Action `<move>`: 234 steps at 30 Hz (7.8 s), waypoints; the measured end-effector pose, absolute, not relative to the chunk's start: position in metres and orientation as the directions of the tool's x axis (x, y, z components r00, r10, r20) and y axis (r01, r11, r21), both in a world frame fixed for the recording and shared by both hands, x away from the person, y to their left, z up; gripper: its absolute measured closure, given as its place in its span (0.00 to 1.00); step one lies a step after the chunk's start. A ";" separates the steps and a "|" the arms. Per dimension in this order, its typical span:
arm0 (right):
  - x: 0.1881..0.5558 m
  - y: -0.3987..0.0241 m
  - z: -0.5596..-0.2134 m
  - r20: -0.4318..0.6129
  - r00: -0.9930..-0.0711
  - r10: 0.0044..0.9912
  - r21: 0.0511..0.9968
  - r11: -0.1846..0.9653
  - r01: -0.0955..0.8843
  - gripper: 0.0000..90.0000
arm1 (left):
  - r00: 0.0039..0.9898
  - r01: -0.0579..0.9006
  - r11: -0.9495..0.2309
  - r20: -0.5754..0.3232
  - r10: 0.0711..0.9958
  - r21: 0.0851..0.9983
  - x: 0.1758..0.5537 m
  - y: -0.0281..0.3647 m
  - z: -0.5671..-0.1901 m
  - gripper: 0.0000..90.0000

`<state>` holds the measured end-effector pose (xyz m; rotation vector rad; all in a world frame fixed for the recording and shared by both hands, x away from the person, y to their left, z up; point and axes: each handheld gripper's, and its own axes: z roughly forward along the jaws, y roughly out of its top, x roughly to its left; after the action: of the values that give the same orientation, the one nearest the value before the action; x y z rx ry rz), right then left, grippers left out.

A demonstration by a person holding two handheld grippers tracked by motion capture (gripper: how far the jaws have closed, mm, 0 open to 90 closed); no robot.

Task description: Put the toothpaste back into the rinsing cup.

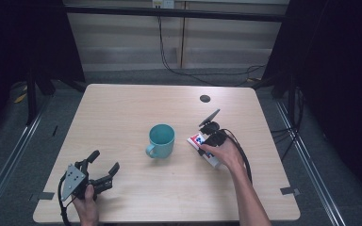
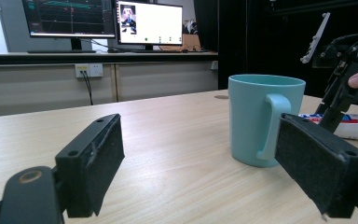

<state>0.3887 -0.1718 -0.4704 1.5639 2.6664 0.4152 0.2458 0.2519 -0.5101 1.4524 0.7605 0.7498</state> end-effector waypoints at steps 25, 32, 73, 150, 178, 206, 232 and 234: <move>0.389 -0.166 -0.468 0.075 -0.480 0.874 0.215 0.456 0.863 0.69 | 0.569 0.013 -0.012 0.002 0.822 1.000 0.246 0.252 -0.510 0.17; 0.388 -0.168 -0.466 0.083 -0.478 0.874 0.234 0.449 0.862 0.74 | 0.569 0.013 -0.006 -0.003 0.823 1.000 0.246 0.252 -0.510 0.17; 0.360 -0.197 -0.448 0.208 -0.447 0.870 0.467 0.314 0.827 0.77 | 0.568 0.013 -0.011 0.002 0.823 1.000 0.246 0.252 -0.510 0.17; 0.306 -0.216 -0.420 0.166 -0.507 0.846 0.935 0.028 0.354 0.77 | 0.568 0.014 -0.006 -0.003 0.823 1.000 0.246 0.252 -0.510 0.17; 0.311 -0.202 -0.400 0.166 -0.560 0.812 0.946 0.029 0.322 0.77 | 0.568 0.014 -0.009 0.000 0.823 1.000 0.246 0.252 -0.510 0.17; 0.324 -0.174 -0.383 0.153 -0.609 0.778 0.947 0.061 0.316 0.77 | 0.568 0.013 -0.003 -0.005 0.823 1.000 0.246 0.251 -0.510 0.17; 0.335 -0.142 -0.376 0.174 -0.635 0.753 0.945 0.054 0.323 0.76 | 0.570 0.013 -0.011 0.002 0.822 1.000 0.246 0.252 -0.510 0.17; 0.337 -0.138 -0.373 0.181 -0.642 0.745 0.945 0.050 0.324 0.77 | 0.570 0.013 -0.011 0.001 0.822 1.000 0.246 0.252 -0.510 0.17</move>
<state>0.3365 -0.1377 -0.3732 1.0754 1.9778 1.6198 0.2457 0.2520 -0.5101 1.4527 0.7591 0.7484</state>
